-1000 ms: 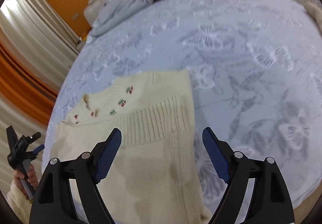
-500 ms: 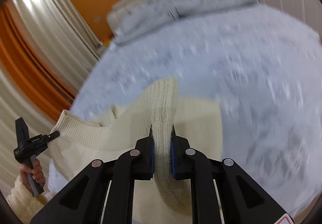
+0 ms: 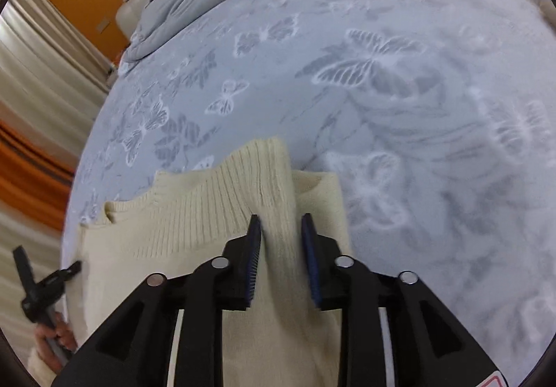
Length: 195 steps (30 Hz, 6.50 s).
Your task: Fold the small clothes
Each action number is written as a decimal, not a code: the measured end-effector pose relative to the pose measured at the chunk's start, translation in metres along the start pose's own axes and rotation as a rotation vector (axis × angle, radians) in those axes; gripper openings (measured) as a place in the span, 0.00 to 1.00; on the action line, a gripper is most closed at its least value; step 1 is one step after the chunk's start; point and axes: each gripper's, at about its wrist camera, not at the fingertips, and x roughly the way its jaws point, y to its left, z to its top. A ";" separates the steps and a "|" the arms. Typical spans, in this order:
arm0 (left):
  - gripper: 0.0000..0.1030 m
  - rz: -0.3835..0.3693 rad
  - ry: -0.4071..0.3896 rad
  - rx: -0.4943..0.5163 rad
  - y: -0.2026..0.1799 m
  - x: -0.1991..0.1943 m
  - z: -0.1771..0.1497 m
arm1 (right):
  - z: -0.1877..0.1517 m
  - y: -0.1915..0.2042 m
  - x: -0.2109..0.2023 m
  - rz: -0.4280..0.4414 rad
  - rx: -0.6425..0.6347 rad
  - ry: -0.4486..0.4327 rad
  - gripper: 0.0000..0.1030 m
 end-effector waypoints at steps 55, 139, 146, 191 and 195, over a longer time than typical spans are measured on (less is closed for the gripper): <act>0.49 -0.059 -0.121 0.096 -0.010 -0.100 -0.120 | -0.122 0.189 -0.001 0.097 -0.352 0.170 0.11; 0.85 -0.093 0.022 -0.223 0.067 -0.075 -0.144 | -0.121 0.246 -0.013 -0.002 -0.366 0.142 0.23; 0.85 -0.109 0.021 -0.230 0.070 -0.074 -0.142 | -0.110 0.242 0.070 -0.102 -0.347 0.261 0.21; 0.45 -0.298 0.018 0.395 -0.206 -0.103 -0.211 | -0.130 0.014 -0.088 0.261 0.028 0.059 0.70; 0.88 -0.219 -0.093 0.398 -0.173 -0.143 -0.222 | -0.122 0.044 -0.074 0.377 0.058 0.135 0.77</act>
